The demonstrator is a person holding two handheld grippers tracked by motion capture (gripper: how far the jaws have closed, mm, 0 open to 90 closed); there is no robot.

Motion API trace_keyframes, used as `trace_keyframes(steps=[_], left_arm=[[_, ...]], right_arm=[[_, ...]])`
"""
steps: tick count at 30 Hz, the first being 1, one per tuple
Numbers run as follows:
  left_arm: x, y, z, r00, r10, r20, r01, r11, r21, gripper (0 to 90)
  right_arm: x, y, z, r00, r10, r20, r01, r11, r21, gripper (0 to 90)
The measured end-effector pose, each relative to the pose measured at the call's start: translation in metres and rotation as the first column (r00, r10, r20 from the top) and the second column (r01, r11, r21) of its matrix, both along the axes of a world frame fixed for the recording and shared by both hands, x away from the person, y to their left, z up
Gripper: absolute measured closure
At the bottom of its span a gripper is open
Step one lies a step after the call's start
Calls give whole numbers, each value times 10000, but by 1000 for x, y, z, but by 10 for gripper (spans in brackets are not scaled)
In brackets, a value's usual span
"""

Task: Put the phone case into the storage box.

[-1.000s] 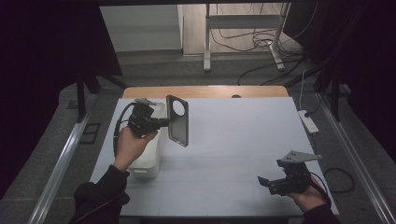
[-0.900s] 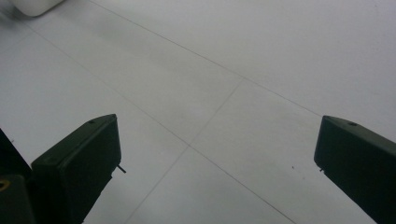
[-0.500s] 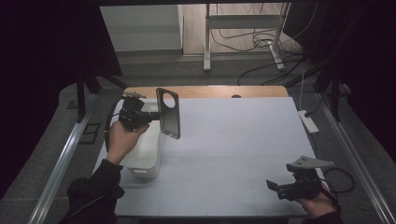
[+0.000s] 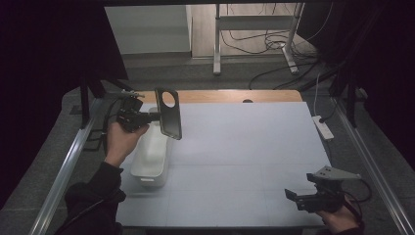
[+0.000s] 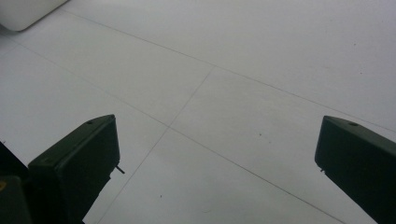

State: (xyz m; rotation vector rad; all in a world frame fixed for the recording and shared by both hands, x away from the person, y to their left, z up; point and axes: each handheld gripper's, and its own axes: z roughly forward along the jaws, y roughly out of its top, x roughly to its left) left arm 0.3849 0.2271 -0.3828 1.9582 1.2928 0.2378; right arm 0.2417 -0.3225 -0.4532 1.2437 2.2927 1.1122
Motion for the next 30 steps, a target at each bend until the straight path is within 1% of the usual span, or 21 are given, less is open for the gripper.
trace_keyframes(steps=[2,4,10,15,18,19,25,30], left_arm=[[1,2,0,10000,89,-4,-89,9999,45,888],[2,5,0,9998,175,75,-176,9998,36,888],[6,9,-1,9993,365,38,-366,9993,122,888],[13,15,-3,9978,656,31,-656,9977,139,888],[17,17,-4,9967,801,97,-803,9966,200,888],[18,17,-4,9960,875,180,-880,9958,255,888],[22,21,-4,9927,1167,313,-1174,9928,223,888],[28,24,-5,9903,1357,304,-1366,9903,271,887]], right_arm=[[0,0,0,10000,-19,21,19,10000,-21,2],[0,0,0,10000,-14,30,14,10000,-31,2],[-1,-1,0,10000,-54,50,54,10000,11,2],[-1,-1,0,9999,-122,45,122,9999,-18,2],[-1,-1,0,9999,-114,54,115,9999,-24,2],[-1,-1,0,9999,-114,54,115,9999,-24,2],[-1,-1,0,9999,-117,87,118,9999,-11,2],[-1,-1,0,9999,-147,47,148,9999,-16,3]])
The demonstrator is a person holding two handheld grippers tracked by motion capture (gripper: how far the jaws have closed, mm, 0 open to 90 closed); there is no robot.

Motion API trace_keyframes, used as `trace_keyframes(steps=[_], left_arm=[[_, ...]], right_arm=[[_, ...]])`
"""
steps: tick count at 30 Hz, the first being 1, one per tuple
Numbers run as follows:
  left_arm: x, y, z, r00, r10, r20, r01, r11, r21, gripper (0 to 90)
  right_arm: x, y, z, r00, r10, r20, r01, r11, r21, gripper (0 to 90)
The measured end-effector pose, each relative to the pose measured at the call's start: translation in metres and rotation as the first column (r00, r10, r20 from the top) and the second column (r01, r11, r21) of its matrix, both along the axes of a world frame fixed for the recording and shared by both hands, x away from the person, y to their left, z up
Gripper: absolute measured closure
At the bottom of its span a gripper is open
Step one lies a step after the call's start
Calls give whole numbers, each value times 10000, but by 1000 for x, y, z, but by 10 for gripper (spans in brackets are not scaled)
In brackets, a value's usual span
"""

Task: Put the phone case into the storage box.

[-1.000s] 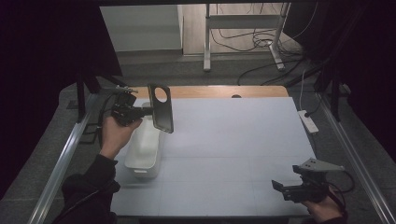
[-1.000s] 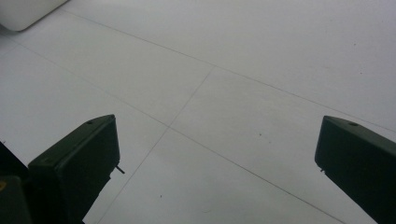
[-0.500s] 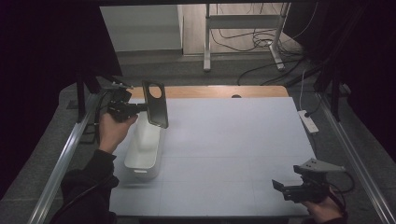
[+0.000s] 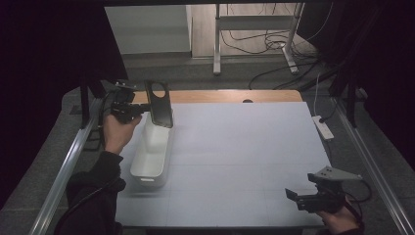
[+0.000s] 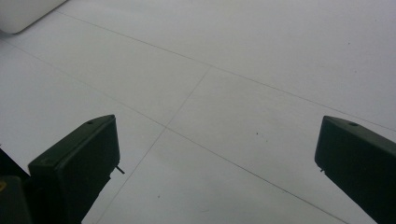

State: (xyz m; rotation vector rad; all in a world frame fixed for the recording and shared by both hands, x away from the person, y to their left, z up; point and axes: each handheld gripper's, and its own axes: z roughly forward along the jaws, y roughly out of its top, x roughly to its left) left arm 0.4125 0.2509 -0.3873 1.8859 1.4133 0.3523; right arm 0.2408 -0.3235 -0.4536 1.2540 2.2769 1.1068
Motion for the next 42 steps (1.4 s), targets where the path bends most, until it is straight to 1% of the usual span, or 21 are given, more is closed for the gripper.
trace_keyframes(steps=[6,7,15,21,23,28,31,35,39,41,42], left_arm=[[7,2,-1,9998,194,72,-195,9998,92,888],[8,2,-1,9998,186,65,-187,9997,157,888],[18,4,-3,9988,461,173,-465,9987,224,888],[24,5,-6,9980,608,174,-613,9978,253,888],[27,5,-8,9972,730,182,-735,9970,260,888],[31,6,-14,9964,838,111,-841,9958,359,888],[34,6,-18,9955,944,48,-945,9951,303,887],[37,5,-23,9944,1054,5,-1054,9939,317,888],[41,5,-27,9935,1137,-26,-1135,9926,429,888],[42,5,-30,9929,1187,-31,-1185,9923,367,888],[42,5,-31,9925,1225,-56,-1222,9917,408,888]], right_arm=[[0,0,0,10000,-61,8,61,10000,11,8],[0,0,0,10000,-64,-12,64,10000,12,8],[0,0,0,10000,-18,-33,18,10000,-25,9],[1,0,-1,10000,-33,-79,33,10000,-53,12],[1,0,-1,9999,-34,-94,34,10000,-69,12],[1,0,-1,9999,-12,-129,11,10000,-64,13],[1,0,-1,9999,1,-170,-2,10000,-86,12],[1,1,-1,9999,21,-170,-23,9999,-97,12],[2,1,-1,9998,33,-181,-35,10000,-92,13],[2,1,-1,9998,58,-194,-59,9999,-100,13],[2,1,-1,9998,79,-195,-81,9999,-103,13]])
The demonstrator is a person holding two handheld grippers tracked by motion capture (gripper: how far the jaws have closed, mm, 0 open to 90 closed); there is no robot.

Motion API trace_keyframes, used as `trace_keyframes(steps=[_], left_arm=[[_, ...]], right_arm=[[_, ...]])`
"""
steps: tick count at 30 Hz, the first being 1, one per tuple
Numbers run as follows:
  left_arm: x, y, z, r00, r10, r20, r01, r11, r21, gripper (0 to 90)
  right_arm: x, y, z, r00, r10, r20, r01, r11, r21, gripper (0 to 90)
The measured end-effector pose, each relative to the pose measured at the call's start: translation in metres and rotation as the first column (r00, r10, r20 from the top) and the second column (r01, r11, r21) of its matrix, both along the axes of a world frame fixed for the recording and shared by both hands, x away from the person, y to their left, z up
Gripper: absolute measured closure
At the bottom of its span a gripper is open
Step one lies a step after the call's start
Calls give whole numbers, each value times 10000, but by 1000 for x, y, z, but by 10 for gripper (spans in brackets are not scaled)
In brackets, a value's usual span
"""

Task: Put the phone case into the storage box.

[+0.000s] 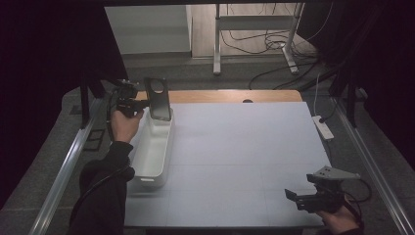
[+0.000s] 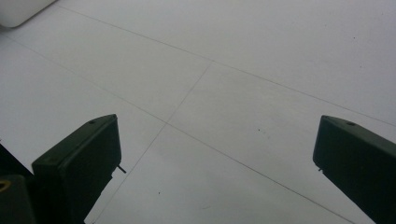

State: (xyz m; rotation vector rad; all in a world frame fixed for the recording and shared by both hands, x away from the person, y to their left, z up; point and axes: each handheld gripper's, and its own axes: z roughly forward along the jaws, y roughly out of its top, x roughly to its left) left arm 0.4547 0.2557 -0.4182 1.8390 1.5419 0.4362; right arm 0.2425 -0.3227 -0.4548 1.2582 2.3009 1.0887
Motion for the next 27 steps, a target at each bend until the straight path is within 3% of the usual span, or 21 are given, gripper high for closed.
trace_keyframes(steps=[27], left_arm=[[3,-4,-29,9986,258,-460,-258,9997,-9,887]], right_arm=[[1,1,0,9999,110,-118,-111,9999,-60,18]])
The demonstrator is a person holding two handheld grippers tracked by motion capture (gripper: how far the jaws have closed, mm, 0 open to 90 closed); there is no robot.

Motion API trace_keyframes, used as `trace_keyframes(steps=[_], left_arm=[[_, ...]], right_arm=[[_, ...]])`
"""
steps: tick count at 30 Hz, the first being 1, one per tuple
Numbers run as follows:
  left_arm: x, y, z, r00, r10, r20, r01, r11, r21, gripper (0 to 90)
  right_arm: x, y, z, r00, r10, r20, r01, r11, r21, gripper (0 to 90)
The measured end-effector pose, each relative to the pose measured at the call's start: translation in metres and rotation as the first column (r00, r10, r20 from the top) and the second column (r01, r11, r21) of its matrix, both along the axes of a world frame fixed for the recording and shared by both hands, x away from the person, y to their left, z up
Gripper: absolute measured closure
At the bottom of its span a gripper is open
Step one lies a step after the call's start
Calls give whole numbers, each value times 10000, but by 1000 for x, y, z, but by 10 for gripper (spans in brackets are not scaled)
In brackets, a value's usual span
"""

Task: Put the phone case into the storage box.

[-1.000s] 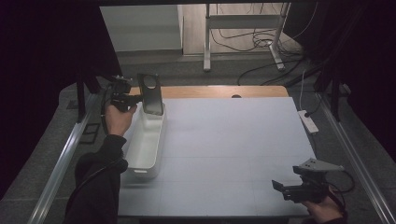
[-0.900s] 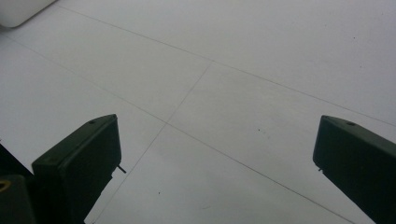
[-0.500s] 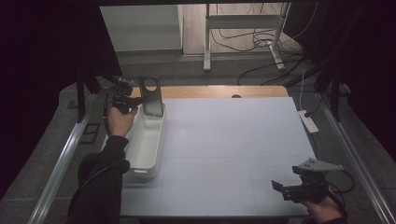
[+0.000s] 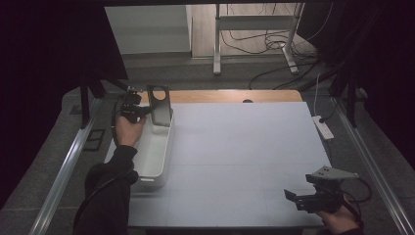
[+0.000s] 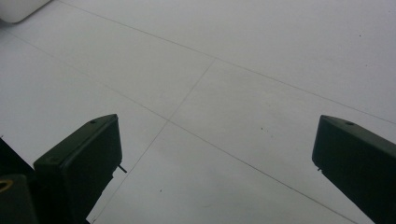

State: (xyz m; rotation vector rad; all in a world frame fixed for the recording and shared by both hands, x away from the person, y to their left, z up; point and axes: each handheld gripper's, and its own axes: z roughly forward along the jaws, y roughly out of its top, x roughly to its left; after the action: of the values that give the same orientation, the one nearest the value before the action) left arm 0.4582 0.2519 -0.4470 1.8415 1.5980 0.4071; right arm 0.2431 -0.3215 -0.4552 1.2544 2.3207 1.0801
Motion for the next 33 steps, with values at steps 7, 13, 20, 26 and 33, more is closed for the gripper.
trace_keyframes(steps=[7,13,20,26,33], left_arm=[[1,2,-4,9991,-307,-297,301,9993,-205,857],[1,3,-1,9994,-288,-217,280,9989,-383,783],[-3,5,1,9988,-483,-100,479,9980,-425,710],[-6,6,1,9975,-701,126,707,9960,-539,603],[-9,11,3,9965,-756,362,783,9937,-801,492]], right_arm=[[0,0,0,10000,34,-8,-34,10000,9,17],[0,0,0,10000,42,-12,-42,10000,-4,18],[0,0,0,10000,52,4,-52,10000,5,18],[0,0,0,10000,53,-1,-53,10000,5,17],[0,0,0,10000,59,-13,-59,10000,-11,18]])
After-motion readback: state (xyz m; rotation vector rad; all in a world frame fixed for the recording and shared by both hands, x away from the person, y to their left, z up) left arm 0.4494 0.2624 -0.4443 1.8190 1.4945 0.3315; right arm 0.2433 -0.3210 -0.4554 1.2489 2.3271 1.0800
